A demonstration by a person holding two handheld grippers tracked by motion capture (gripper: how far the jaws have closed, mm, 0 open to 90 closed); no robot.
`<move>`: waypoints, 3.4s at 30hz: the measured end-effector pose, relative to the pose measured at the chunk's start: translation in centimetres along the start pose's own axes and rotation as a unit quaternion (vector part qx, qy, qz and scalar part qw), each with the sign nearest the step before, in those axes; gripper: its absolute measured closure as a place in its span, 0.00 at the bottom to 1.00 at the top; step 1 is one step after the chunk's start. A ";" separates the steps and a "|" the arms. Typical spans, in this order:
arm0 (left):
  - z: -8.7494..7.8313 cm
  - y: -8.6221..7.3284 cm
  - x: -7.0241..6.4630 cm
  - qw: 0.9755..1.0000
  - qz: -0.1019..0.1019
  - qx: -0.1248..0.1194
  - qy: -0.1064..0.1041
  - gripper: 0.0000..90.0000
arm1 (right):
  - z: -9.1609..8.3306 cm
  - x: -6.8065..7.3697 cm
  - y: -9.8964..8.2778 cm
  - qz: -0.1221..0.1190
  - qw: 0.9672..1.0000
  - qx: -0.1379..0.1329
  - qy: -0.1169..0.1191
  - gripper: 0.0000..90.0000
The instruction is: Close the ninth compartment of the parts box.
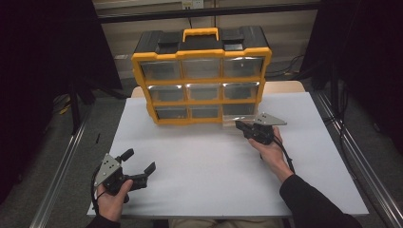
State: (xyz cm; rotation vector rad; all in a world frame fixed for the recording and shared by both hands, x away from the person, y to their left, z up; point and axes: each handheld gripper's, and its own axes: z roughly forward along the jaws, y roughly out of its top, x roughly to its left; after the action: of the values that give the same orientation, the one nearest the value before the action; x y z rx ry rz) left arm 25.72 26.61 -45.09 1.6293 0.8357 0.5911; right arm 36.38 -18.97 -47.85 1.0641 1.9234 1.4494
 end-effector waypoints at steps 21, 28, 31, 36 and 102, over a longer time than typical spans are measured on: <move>0.0 0.0 0.0 1.000 -0.004 0.001 0.001 0.04 | 0.9 -0.4 0.4 -0.003 1.000 0.001 -0.002 1.00; 0.0 0.0 0.0 1.000 -0.007 -0.002 0.001 0.04 | 1.1 -0.4 0.3 -0.004 1.000 0.000 -0.004 1.00; 0.0 0.0 0.0 1.000 -0.006 -0.001 0.002 0.04 | 1.2 -0.4 0.3 -0.006 1.000 0.000 -0.008 1.00; 0.0 0.0 0.0 1.000 -0.006 -0.001 0.002 0.04 | 1.3 -0.5 0.2 -0.004 1.000 -0.002 -0.006 1.00; 0.0 0.0 0.1 1.000 -0.006 -0.001 0.004 0.04 | 3.2 -2.1 0.4 0.005 0.999 -0.009 -0.032 1.00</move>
State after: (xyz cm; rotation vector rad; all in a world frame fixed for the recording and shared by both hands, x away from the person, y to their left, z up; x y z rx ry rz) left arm 25.82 26.71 -45.13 1.6208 0.8490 0.5904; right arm 40.12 -18.86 -48.52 1.1008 1.8592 1.4182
